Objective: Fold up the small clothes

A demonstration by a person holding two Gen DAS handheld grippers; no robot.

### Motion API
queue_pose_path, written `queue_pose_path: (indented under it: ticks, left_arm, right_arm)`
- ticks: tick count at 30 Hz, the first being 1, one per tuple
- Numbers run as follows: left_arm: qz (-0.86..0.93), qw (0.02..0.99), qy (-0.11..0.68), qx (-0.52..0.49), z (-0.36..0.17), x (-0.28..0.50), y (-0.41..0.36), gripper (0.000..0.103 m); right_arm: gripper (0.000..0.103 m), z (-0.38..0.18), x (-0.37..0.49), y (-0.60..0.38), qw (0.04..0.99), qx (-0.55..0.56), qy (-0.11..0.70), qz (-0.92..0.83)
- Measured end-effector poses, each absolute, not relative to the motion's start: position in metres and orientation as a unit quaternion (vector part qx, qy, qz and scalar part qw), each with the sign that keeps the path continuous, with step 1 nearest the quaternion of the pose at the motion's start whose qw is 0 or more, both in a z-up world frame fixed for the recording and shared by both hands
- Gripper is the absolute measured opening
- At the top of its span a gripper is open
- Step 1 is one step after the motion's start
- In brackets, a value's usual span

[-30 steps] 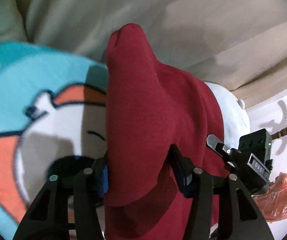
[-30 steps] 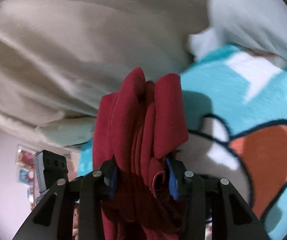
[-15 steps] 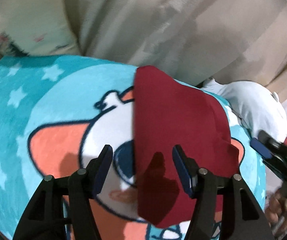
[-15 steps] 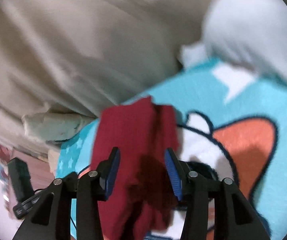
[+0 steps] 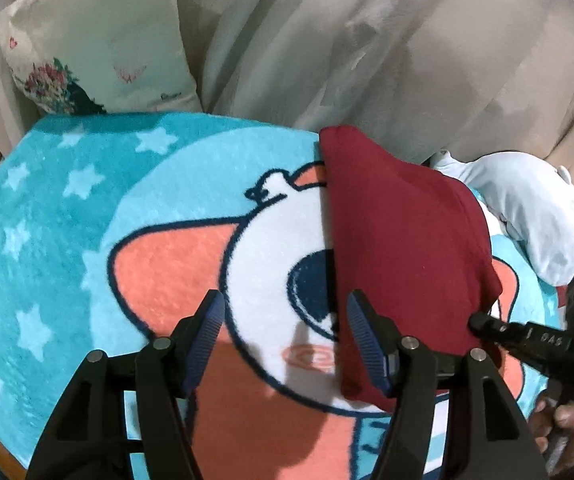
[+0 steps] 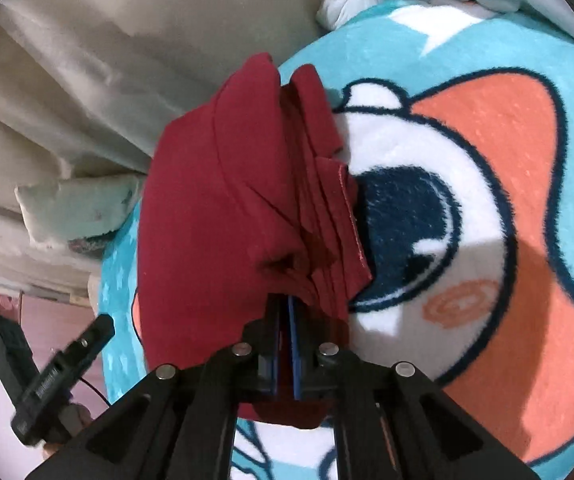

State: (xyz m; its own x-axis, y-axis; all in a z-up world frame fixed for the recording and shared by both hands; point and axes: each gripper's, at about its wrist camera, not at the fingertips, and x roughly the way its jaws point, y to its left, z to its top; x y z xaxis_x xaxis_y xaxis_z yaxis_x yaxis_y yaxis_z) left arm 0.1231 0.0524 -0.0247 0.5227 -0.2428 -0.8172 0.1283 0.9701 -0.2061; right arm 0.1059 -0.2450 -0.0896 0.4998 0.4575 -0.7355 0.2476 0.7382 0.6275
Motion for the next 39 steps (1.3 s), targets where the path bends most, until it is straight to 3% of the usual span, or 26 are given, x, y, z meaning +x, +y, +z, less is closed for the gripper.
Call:
queue_pose_path:
  ticks: [6, 10, 11, 13, 18, 23, 39]
  left_arm:
    - [-0.065, 0.91, 0.409, -0.005, 0.006, 0.097, 0.041, 0.065]
    - [-0.014, 0.94, 0.34, 0.011, 0.04, 0.061, 0.037, 0.082]
    - [-0.004, 0.946, 0.325, 0.006, 0.047, 0.052, 0.037, 0.085]
    - [0.015, 0.957, 0.29, -0.006, 0.062, 0.03, 0.035, 0.096]
    - [0.058, 0.966, 0.253, -0.009, 0.08, -0.009, 0.021, 0.103]
    - [0.033, 0.956, 0.293, 0.001, 0.074, -0.027, 0.0, 0.103]
    - [0.011, 0.918, 0.396, 0.028, 0.037, -0.049, -0.05, 0.103]
  right_arm:
    - [0.021, -0.065, 0.089, -0.233, 0.807, 0.324, 0.491, 0.059]
    - [0.022, -0.065, 0.079, -0.241, 0.817, 0.295, 0.49, 0.07]
    - [0.033, -0.062, 0.075, -0.243, 0.822, 0.28, 0.492, 0.063]
    - [0.041, -0.053, 0.062, -0.249, 0.833, 0.267, 0.481, 0.067]
    - [0.05, -0.027, 0.034, -0.249, 0.861, 0.212, 0.456, 0.078]
    - [0.057, -0.02, 0.012, -0.236, 0.868, 0.169, 0.458, 0.089]
    - [0.061, -0.049, -0.018, -0.239, 0.861, 0.115, 0.49, 0.074]
